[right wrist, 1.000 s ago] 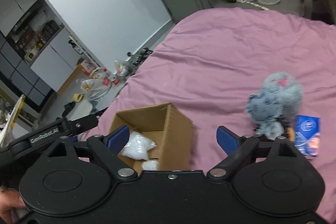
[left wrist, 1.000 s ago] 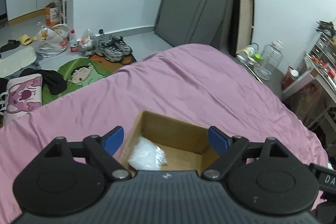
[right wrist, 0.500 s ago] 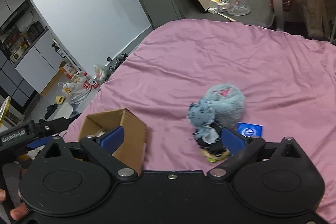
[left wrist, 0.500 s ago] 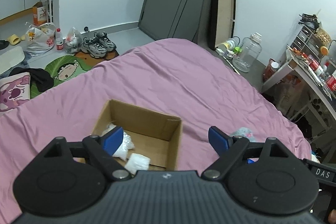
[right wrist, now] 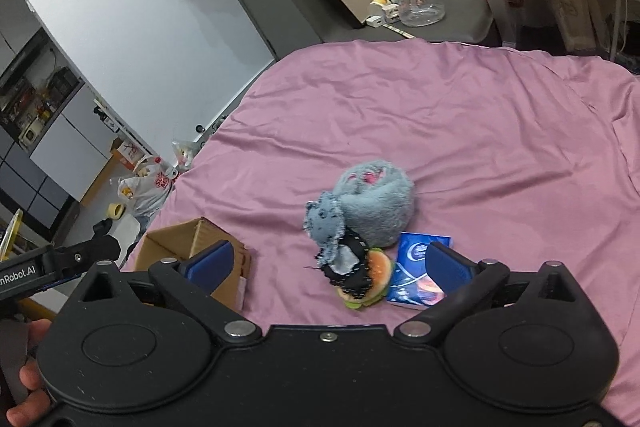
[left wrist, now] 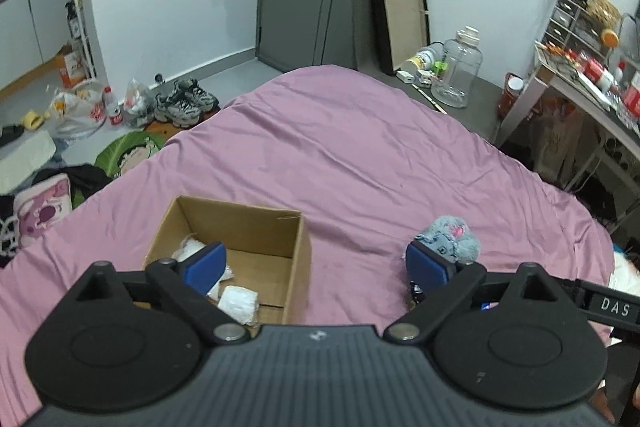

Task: Organize soft objects
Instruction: 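Move both tools back to the remaining plush items and tissue pack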

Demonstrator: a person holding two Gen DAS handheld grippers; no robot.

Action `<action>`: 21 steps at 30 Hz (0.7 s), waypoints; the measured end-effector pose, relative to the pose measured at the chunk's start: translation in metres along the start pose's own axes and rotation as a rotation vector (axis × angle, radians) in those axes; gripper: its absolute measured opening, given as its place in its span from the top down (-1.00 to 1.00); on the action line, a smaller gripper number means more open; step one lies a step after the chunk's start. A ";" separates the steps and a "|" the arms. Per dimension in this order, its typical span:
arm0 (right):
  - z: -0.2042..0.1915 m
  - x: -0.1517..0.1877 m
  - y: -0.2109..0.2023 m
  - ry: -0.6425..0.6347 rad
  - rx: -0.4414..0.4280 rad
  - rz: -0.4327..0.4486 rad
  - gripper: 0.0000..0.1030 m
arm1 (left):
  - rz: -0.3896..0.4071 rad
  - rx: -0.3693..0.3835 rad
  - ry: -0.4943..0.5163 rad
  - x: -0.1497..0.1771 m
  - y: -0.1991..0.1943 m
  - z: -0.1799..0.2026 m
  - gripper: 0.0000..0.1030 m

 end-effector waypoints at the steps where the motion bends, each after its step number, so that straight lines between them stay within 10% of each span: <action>1: 0.004 0.000 0.001 0.004 0.001 -0.002 -1.00 | 0.001 -0.005 0.008 0.001 0.001 0.005 -0.86; 21: 0.075 -0.001 0.013 0.202 0.042 -0.020 -1.00 | -0.067 -0.047 0.116 0.008 0.058 0.087 -0.86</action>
Point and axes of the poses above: each gripper's, at about its wrist camera, not at the fingertips, and y roughly the way its jaws point, z to its right, x to its underside, the point moved 3 cm from there along y, roughly the way its jaws point, and after that the axes turned 11 degrees about -z, right-handed, at the moved point
